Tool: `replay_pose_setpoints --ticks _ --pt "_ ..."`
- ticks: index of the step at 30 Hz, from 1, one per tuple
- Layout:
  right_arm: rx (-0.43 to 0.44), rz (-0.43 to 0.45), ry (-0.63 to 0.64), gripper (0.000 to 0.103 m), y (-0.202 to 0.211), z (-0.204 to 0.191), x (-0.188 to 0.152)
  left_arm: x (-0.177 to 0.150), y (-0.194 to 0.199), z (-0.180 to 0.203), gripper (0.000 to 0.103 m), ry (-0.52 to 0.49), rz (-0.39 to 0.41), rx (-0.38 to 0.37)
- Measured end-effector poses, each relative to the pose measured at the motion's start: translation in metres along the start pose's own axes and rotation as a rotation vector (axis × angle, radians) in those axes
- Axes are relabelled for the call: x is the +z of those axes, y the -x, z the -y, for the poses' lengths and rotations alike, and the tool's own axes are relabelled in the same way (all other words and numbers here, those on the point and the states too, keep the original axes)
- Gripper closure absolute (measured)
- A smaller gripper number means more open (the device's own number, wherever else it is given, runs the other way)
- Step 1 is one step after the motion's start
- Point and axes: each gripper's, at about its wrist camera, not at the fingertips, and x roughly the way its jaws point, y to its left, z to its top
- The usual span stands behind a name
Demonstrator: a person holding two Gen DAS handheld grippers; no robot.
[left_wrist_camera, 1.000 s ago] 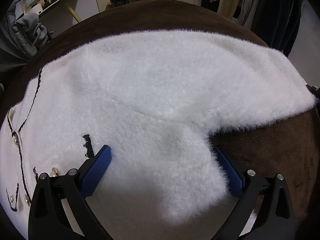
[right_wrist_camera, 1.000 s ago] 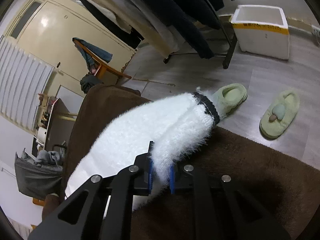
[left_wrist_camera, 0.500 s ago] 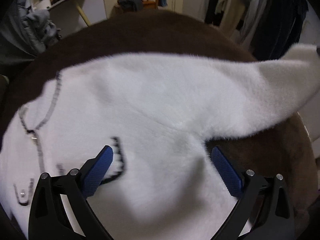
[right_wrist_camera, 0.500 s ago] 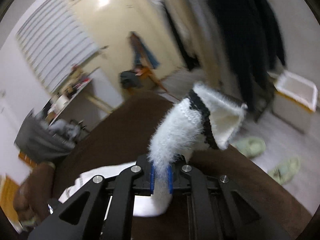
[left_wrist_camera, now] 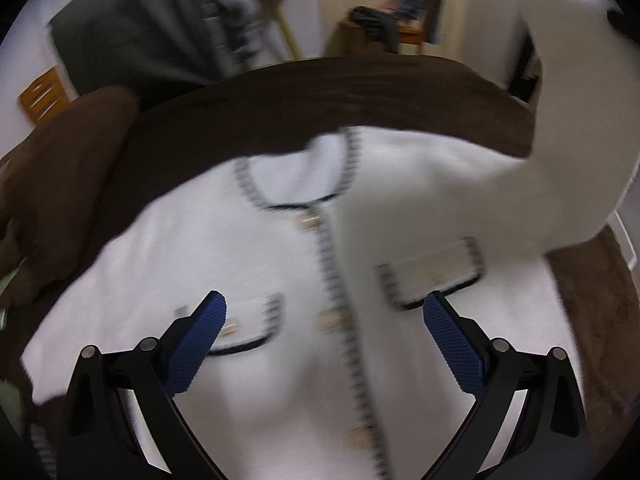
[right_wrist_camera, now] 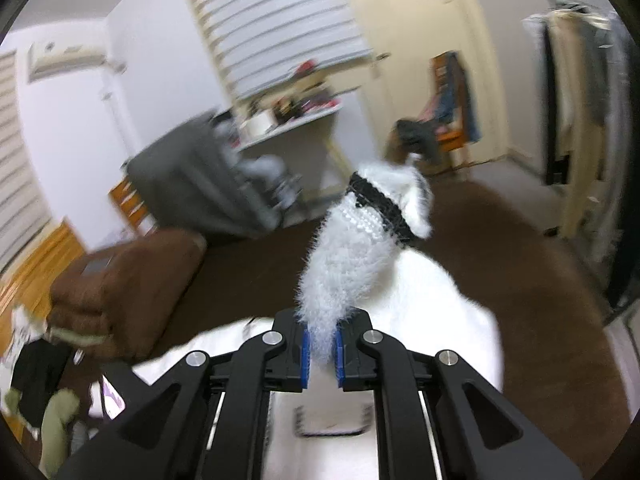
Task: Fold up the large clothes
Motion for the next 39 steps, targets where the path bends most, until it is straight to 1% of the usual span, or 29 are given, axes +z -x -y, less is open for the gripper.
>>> replay_pose_setpoints --ticks 3,6,8,10,12,16,18,21,22,23,26,28,29,33,35,37,39 --pt "0.048 -0.08 0.038 0.093 -0.033 -0.036 -0.023 -0.013 0.003 -0.037 0.006 0.055 -0.006 0.027" --pt "0.091 -0.187 0.094 0.093 -0.065 -0.077 -0.066 -0.032 0.004 -0.076 0.006 0.128 -0.012 0.058" --pt "0.109 -0.253 0.118 0.093 -0.082 -0.094 -0.093 -0.043 0.003 -0.094 0.006 0.171 -0.021 0.071" --pt "0.12 -0.318 0.135 0.093 -0.103 -0.11 -0.116 -0.055 -0.002 -0.113 0.006 0.215 -0.034 0.07" --pt "0.138 -0.391 0.134 0.093 -0.123 -0.121 -0.142 -0.063 -0.006 -0.123 0.006 0.238 -0.046 0.057" --pt "0.134 -0.46 0.13 0.093 -0.143 -0.134 -0.176 -0.081 -0.018 -0.141 0.006 0.258 -0.076 0.048" --pt "0.126 -0.473 0.127 0.092 -0.148 -0.135 -0.183 -0.086 -0.022 -0.144 0.006 0.259 -0.085 0.041" --pt "0.129 -0.494 0.129 0.081 -0.152 -0.138 -0.183 -0.088 -0.028 -0.148 0.006 0.254 -0.085 0.036" --pt "0.127 -0.496 0.13 0.061 -0.149 -0.135 -0.182 -0.087 -0.028 -0.148 0.006 0.252 -0.082 0.037" --pt "0.125 -0.492 0.132 0.047 -0.146 -0.132 -0.182 -0.086 -0.028 -0.149 0.006 0.251 -0.077 0.038" --pt "0.121 -0.456 0.143 0.045 -0.131 -0.129 -0.175 -0.08 -0.024 -0.15 0.006 0.257 -0.059 0.023" --pt "0.108 -0.432 0.128 0.043 -0.117 -0.118 -0.169 -0.077 -0.019 -0.149 0.006 0.255 -0.043 0.01" --pt "0.095 -0.423 0.12 0.041 -0.111 -0.111 -0.165 -0.075 -0.016 -0.149 0.006 0.253 -0.037 0.003" --pt "0.037 -0.393 0.127 0.039 -0.087 -0.085 -0.154 -0.068 -0.006 -0.142 0.006 0.251 -0.007 -0.046" --pt "0.008 -0.386 0.135 0.036 -0.078 -0.076 -0.152 -0.065 -0.005 -0.137 0.006 0.246 -0.007 -0.063" --pt "-0.003 -0.391 0.117 0.035 -0.072 -0.064 -0.152 -0.064 -0.01 -0.13 0.006 0.241 -0.023 -0.096" --pt "-0.018 -0.401 0.084 0.035 -0.068 -0.047 -0.156 -0.064 -0.019 -0.123 0.006 0.251 -0.045 -0.153"
